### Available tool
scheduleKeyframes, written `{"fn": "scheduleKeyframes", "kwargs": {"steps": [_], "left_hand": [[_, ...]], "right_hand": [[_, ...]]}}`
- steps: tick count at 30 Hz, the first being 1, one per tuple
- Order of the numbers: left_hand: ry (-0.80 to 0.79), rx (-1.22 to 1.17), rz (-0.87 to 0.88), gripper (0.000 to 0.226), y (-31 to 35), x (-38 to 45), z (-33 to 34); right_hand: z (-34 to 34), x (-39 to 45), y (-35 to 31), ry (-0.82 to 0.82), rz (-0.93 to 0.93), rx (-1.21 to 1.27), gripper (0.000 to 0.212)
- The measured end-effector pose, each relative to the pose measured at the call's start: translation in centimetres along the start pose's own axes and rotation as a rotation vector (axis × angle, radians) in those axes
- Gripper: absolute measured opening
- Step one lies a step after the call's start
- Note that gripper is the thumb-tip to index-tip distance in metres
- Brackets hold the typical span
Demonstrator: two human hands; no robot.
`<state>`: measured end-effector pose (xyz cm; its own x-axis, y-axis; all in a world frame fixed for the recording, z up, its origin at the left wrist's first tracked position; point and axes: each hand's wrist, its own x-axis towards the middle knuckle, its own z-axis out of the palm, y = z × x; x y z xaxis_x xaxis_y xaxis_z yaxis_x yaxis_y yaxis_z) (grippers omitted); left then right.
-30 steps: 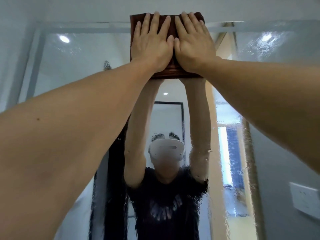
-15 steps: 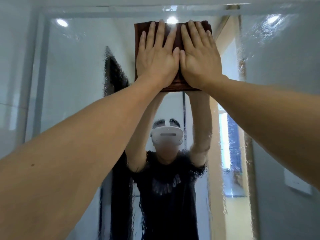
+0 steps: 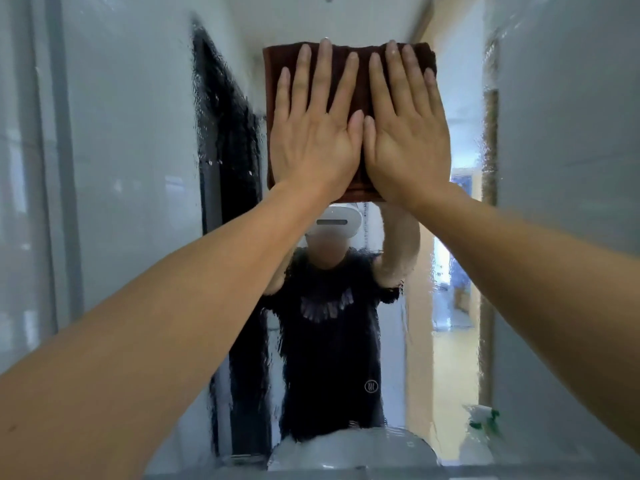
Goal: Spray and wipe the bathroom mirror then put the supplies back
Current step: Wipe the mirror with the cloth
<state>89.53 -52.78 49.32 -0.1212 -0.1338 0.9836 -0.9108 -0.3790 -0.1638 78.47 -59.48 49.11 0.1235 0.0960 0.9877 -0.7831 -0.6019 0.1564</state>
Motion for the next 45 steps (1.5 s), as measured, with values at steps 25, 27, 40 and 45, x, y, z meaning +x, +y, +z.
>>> {"fn": "scheduleKeyframes", "kwargs": {"steps": [25, 27, 40, 45], "left_hand": [[-0.153, -0.078, 0.006, 0.058, 2.9, -23.8, 0.6], [-0.158, -0.079, 0.016, 0.057, 3.0, -26.0, 0.7], [-0.202, -0.080, 0.022, 0.060, 3.4, -37.8, 1.7], [-0.213, -0.074, 0.023, 0.061, 3.3, -39.7, 1.9]], "right_hand": [[-0.5, -23.9, -5.2, -0.085, 0.052, 0.110, 0.058], [-0.5, -26.1, -5.8, -0.082, 0.057, 0.128, 0.057], [-0.7, -37.2, -8.8, -0.163, 0.079, 0.211, 0.056], [-0.6, -39.0, -9.3, -0.183, 0.077, 0.213, 0.057]]}}
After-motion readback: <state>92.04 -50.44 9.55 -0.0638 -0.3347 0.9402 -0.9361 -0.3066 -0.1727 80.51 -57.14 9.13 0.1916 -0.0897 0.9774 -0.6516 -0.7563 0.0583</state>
